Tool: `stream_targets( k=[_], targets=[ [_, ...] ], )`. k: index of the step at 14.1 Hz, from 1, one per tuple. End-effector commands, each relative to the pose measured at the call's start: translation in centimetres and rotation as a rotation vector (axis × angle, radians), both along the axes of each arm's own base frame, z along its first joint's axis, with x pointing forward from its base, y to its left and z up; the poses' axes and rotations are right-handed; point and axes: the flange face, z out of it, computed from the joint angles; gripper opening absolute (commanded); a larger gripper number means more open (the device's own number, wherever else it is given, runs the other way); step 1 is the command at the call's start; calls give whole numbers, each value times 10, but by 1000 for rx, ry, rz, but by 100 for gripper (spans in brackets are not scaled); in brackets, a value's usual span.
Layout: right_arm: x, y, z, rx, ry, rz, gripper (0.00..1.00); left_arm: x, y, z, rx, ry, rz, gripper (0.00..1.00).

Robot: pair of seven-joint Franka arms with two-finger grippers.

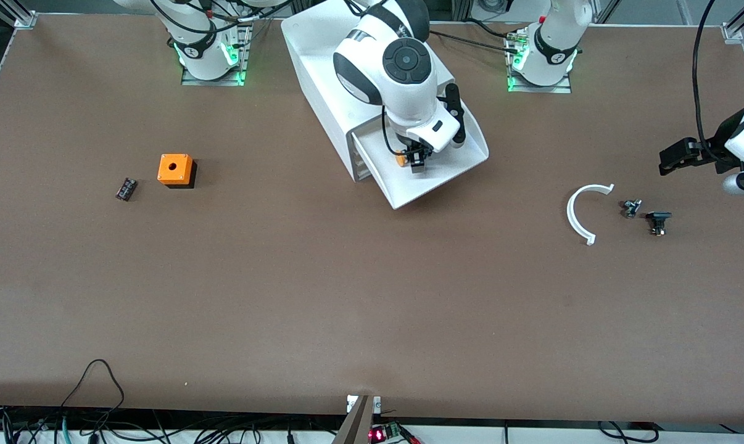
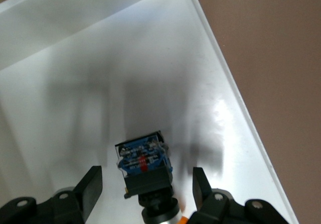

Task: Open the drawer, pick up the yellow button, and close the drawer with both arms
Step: 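Grasp the orange-capped button in the drawer with the right gripper, then lift the button out with the right gripper while the left gripper approaches the drawer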

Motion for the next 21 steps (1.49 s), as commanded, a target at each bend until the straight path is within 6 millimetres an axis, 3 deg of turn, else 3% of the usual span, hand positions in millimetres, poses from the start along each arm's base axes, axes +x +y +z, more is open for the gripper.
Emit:
stream_targets(
  k=[1,8,10,13,15,17,19,21],
  targets=[
    [-5,8,-2,-21,-22,35,64,4,1,6,-5,-5,12,100],
    [-8,9,4,-34,-56,60,25,4,4,5,-19,-4,16,100],
    [-9,7,24,-15,-70,52,22,4,4,5,-19,-4,15,100],
    [7,-13,76,44,-115,6,20,6,6,2,-20,1,18,100],
    [24,-42,113,63,-137,-93,20,6,5,2,-20,1,16,100],
    [48,-85,135,56,-140,-246,20,11,6,5,-22,-8,18,100],
    [81,-139,141,42,-131,-399,20,15,4,-5,-23,4,24,100],
    [121,-197,134,14,-113,-558,20,29,-8,-32,-38,33,18,100]
  ],
)
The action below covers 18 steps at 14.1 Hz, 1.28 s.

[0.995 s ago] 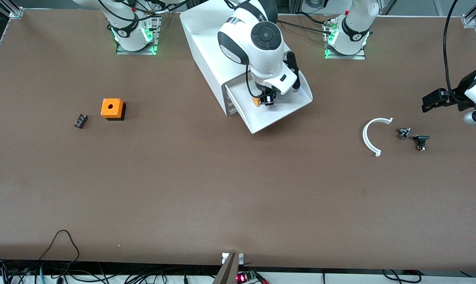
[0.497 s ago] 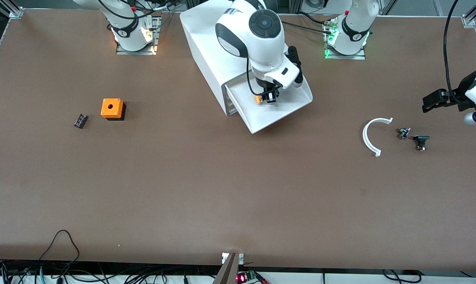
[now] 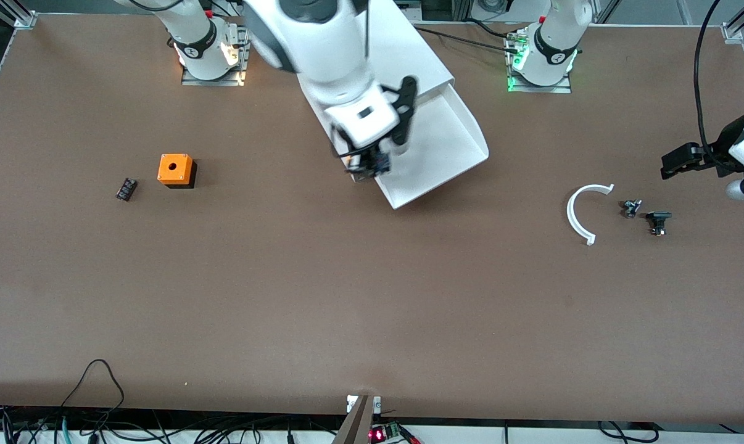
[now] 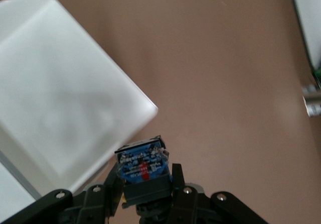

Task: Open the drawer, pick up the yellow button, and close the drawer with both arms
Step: 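Lift the button out with the right gripper while the left gripper approaches the drawer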

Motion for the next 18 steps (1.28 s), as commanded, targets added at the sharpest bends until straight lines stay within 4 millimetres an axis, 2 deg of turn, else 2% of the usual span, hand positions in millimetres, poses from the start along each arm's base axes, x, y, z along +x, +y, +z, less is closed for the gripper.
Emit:
stream_targets(
  k=[1,4,5,6,8,9,10,11,12,14,16,18],
  targets=[
    [41,-83,-20,-29,56,-228,20,29,-30,-32,-50,-3,16,100],
    [91,-188,-52,-46,132,-589,20,44,-83,-87,-64,-31,75,100],
    [100,-211,-66,-57,160,-706,20,45,-99,-108,-66,-43,104,100],
    [109,-241,-78,-71,175,-826,20,41,-124,-128,-71,-58,125,100],
    [117,-292,-111,-143,203,-928,20,28,-162,-171,-82,-92,188,100],
    [116,-325,-132,-179,233,-969,20,21,-181,-186,-91,-114,217,100],
    [113,-346,-151,-198,257,-991,20,15,-195,-196,-95,-122,252,100],
    [107,-367,-168,-216,279,-1006,20,5,-217,-205,-95,-117,278,100],
    [101,-379,-181,-217,285,-1013,20,-4,-234,-210,-90,-110,328,100],
    [93,-410,-208,-197,274,-975,20,-28,-284,-214,-90,-90,383,100],
    [82,-440,-238,-161,238,-938,21,-51,-313,-219,-84,-66,439,100],
    [66,-453,-270,-135,196,-902,22,-77,-334,-222,-69,-48,454,100]
  ],
)
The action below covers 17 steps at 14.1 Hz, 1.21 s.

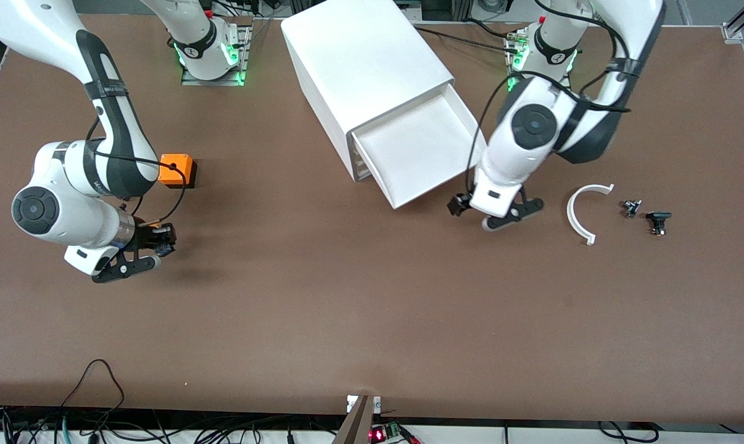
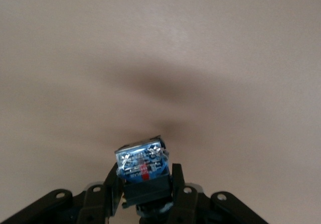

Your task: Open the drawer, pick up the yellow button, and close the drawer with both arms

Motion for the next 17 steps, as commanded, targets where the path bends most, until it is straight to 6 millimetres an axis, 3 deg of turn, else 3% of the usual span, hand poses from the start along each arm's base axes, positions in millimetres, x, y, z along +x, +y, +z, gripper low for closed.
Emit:
stream_targets(
  k=[1,3,5,7,9,11,12,15,17],
  targets=[
    [-37,-11,-31,14,-75,65,22,-41,-19,2,14,20,33,100],
    [-58,-11,-62,19,-154,72,22,-72,-42,3,20,26,-2,100],
    [-67,-10,-75,22,-172,63,28,-98,-56,8,40,29,-25,100],
    [-64,-12,-68,25,-178,23,100,-125,-70,7,57,33,-69,100],
    [-61,-10,-57,25,-159,-42,100,-167,-98,-1,70,50,-163,100],
    [-49,1,-23,31,-142,-136,100,-201,-120,-5,73,58,-240,100],
    [-40,12,-1,37,-134,-156,100,-205,-122,-6,75,60,-248,100],
    [-9,35,77,50,-88,-247,100,-197,-118,-5,65,49,-251,100],
    [1,45,133,43,-49,-297,100,-165,-102,2,26,-1,-192,100]
  ],
)
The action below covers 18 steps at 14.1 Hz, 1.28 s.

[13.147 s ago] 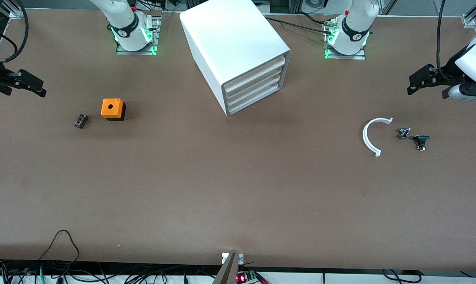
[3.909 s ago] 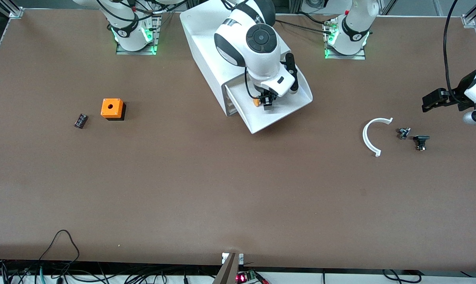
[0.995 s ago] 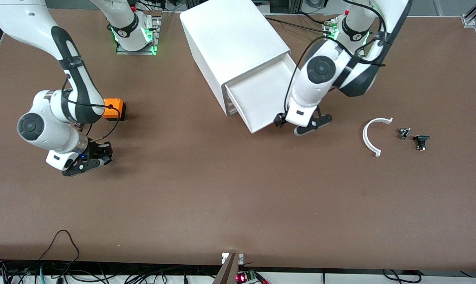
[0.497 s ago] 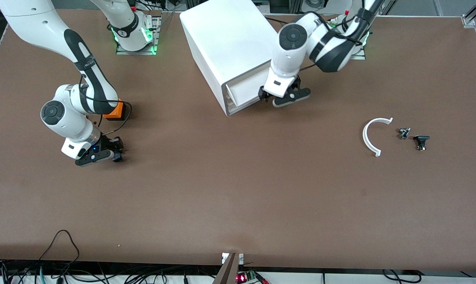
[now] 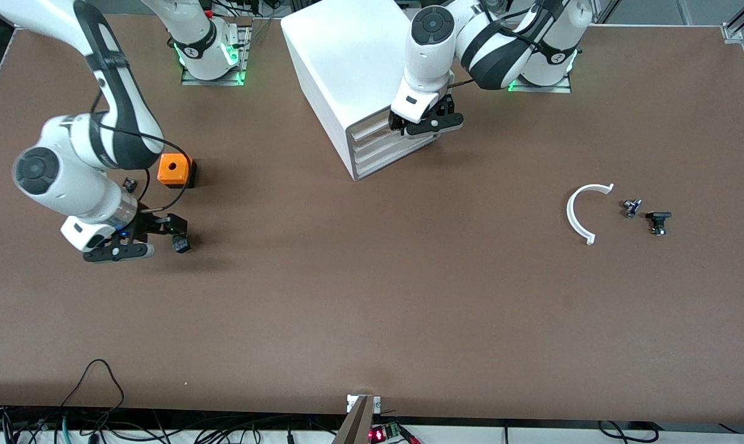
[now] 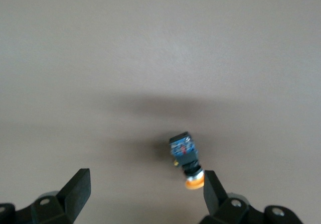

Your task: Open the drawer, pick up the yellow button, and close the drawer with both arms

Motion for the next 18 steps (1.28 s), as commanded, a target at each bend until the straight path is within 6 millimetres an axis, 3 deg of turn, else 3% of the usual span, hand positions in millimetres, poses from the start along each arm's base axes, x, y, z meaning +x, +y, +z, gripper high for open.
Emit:
stream_targets(
  k=[1,3,5,7,9,10,12,14,16,18],
  targets=[
    [15,14,71,14,58,-76,100,33,26,3,-52,-53,53,100],
    [14,28,120,5,82,-107,100,80,63,14,-90,-107,158,100],
    [12,34,156,0,101,-147,100,127,104,35,-104,-160,153,100],
    [3,44,181,-13,121,-133,100,169,170,56,-80,-200,32,100],
    [-4,38,211,-21,96,-135,100,193,226,85,-52,-213,-78,100],
    [-6,33,219,-31,78,-144,100,201,251,102,-37,-209,-124,100],
    [-5,-10,231,-43,46,-218,100,208,301,143,-52,-165,-165,100],
    [-7,-46,233,-61,23,-276,100,200,347,182,-49,-124,-212,100],
    [-15,-80,233,-64,-19,-296,100,186,376,215,-44,-102,-253,100],
    [-23,-102,238,-69,-40,-271,100,170,395,233,-35,-74,-294,100]
  ],
)
